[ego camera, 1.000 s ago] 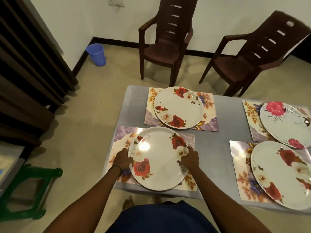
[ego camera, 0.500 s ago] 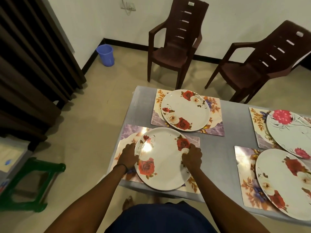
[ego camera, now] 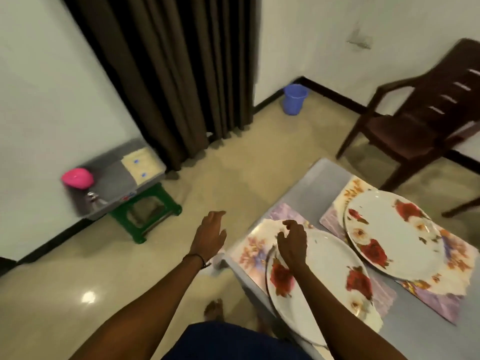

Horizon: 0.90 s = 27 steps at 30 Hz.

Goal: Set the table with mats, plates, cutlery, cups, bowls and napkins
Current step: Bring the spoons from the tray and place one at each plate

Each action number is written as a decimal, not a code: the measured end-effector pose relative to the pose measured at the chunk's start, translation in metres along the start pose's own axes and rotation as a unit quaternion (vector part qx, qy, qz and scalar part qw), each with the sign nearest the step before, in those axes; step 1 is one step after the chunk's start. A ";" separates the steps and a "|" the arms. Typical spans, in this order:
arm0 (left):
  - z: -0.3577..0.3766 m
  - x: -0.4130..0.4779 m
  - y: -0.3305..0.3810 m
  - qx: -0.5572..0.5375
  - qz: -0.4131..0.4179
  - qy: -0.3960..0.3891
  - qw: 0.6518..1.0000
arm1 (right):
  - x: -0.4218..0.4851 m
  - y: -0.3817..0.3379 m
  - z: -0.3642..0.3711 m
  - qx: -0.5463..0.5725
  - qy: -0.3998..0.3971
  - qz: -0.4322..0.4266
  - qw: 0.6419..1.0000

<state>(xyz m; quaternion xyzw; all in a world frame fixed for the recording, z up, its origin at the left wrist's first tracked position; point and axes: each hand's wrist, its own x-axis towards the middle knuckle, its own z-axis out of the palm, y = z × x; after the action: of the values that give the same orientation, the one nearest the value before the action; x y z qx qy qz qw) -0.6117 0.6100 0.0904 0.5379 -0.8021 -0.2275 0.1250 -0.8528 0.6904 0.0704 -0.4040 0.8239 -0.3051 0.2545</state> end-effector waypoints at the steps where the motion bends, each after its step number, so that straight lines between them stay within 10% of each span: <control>1: -0.012 -0.007 -0.014 0.005 -0.018 0.024 1.000 | 0.002 -0.017 0.015 0.007 -0.020 -0.031 0.999; 27: -0.150 -0.055 -0.324 0.006 -0.247 0.133 0.960 | 0.001 -0.291 0.300 -0.076 -0.211 -0.212 0.951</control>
<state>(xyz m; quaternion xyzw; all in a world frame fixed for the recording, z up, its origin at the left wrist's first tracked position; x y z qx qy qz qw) -0.2623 0.5232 0.0609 0.7451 -0.6218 -0.1731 0.1677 -0.5045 0.4587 0.0709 -0.6427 0.6675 -0.1965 0.3206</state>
